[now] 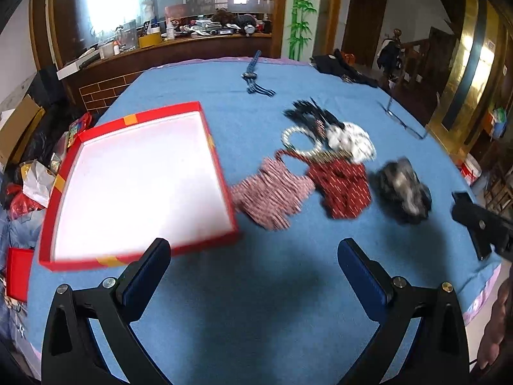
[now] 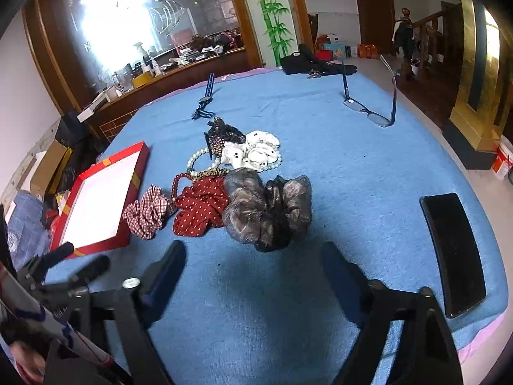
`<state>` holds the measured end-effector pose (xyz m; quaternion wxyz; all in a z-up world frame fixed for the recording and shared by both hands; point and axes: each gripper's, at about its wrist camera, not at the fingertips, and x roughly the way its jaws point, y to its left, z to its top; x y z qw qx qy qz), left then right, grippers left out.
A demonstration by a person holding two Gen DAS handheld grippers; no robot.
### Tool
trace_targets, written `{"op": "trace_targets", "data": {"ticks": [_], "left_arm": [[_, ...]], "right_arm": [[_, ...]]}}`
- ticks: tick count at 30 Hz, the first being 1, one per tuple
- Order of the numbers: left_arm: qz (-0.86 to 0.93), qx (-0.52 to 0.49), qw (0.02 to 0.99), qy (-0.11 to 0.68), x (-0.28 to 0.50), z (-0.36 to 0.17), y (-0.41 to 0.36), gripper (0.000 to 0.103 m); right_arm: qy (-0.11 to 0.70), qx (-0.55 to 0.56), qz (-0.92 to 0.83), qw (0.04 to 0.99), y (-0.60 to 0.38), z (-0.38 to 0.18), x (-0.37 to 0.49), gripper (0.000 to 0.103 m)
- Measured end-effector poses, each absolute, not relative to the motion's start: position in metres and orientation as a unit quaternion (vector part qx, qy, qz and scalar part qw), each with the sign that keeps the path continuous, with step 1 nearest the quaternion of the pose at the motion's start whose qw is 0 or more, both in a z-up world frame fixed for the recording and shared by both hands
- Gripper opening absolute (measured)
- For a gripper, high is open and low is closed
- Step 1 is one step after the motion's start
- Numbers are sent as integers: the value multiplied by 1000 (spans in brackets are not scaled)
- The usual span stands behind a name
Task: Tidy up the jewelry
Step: 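Grasp the plaid scrunchie with the left gripper while the right grasps the grey scrunchie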
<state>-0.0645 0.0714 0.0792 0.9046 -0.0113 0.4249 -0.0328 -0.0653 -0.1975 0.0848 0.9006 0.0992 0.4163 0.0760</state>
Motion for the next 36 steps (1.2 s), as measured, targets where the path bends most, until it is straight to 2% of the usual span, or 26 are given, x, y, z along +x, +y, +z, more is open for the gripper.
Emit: {"op": "trace_targets", "data": {"ticks": [4,7,12,15,22,26,30,32,36], "left_arm": [[-49,-36,896,439,-40,88,88,102],[-69,-49,886,456,-24,90,89,93],[-98,-33,872,479,4,85,73,88],[-103,-20,858,503,25,74,65,74],[-97,17,839,535,55,47,55,66],[-103,25,829,549,64,33,46,48],[-101,37,828,551,63,25,40,43],[-101,39,829,549,61,24,39,36],[-100,44,832,544,58,23,37,32]], "right_arm": [[409,109,66,903,-208,88,-64,86],[413,119,65,901,-214,86,-61,86],[415,129,59,899,-220,85,-61,86],[415,132,55,898,-224,86,-62,86],[419,132,57,896,-227,85,-60,86],[422,132,66,894,-223,85,-54,86],[430,122,72,892,-215,80,-41,86],[436,118,73,889,-210,76,-34,86],[444,106,83,886,-198,71,-24,86]]}}
